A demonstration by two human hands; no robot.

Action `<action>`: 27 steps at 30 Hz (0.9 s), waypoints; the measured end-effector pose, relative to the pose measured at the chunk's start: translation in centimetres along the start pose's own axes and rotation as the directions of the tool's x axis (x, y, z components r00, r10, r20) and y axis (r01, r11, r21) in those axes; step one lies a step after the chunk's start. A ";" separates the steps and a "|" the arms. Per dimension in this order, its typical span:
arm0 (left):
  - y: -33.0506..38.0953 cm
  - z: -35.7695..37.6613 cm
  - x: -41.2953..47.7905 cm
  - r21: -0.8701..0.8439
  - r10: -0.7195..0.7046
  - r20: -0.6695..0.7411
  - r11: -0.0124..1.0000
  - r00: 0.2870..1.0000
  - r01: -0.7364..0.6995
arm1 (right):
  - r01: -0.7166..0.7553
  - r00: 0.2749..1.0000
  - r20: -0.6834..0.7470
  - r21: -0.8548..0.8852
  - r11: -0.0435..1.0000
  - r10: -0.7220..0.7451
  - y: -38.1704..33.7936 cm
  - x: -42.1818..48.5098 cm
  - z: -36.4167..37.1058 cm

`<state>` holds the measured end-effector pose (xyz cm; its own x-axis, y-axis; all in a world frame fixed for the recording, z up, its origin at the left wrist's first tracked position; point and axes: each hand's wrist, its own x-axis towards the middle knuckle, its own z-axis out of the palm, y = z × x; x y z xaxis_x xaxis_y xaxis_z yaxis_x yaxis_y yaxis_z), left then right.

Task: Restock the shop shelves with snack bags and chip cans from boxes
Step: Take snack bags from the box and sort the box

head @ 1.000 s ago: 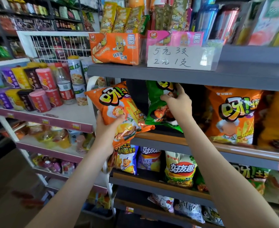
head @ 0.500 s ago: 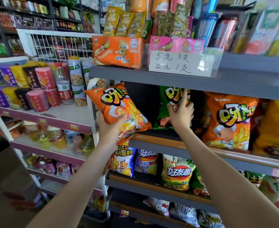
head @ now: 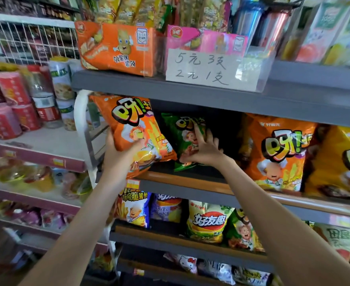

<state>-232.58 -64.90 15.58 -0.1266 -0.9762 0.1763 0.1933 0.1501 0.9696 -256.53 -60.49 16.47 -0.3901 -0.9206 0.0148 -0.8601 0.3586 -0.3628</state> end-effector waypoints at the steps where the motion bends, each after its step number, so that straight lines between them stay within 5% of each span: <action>1: -0.1 0.0 0.1 -0.003 0.000 -0.009 1.000 1.000 0.000 | -0.006 1.000 0.022 0.011 1.000 0.006 0.0 0.3 -0.2; 7: -0.7 -0.8 0.5 -0.017 0.026 -0.025 1.000 0.999 -0.026 | -0.016 0.999 0.049 -0.027 0.999 0.017 -0.1 1.9 -0.2; 16: -1.1 0.2 1.2 -0.017 0.068 -0.018 0.998 0.998 -0.068 | -0.104 0.912 -0.405 -0.072 0.992 0.066 0.3 3.0 1.1; 21: -1.8 1.6 2.4 -0.003 0.122 0.011 0.993 0.992 -0.122 | -0.188 0.916 -0.367 -0.035 0.982 0.162 1.4 4.6 1.7; 27: -2.6 2.5 4.2 -0.020 0.181 0.082 0.984 0.980 -0.180 | -0.126 0.937 -0.319 0.065 0.990 0.140 2.4 6.3 1.7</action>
<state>-236.03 -68.96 14.24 -0.1692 -0.9167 0.3620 0.2321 0.3199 0.9186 -260.50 -65.71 14.15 -0.5909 -0.7636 0.2604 -0.7810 0.4606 -0.4217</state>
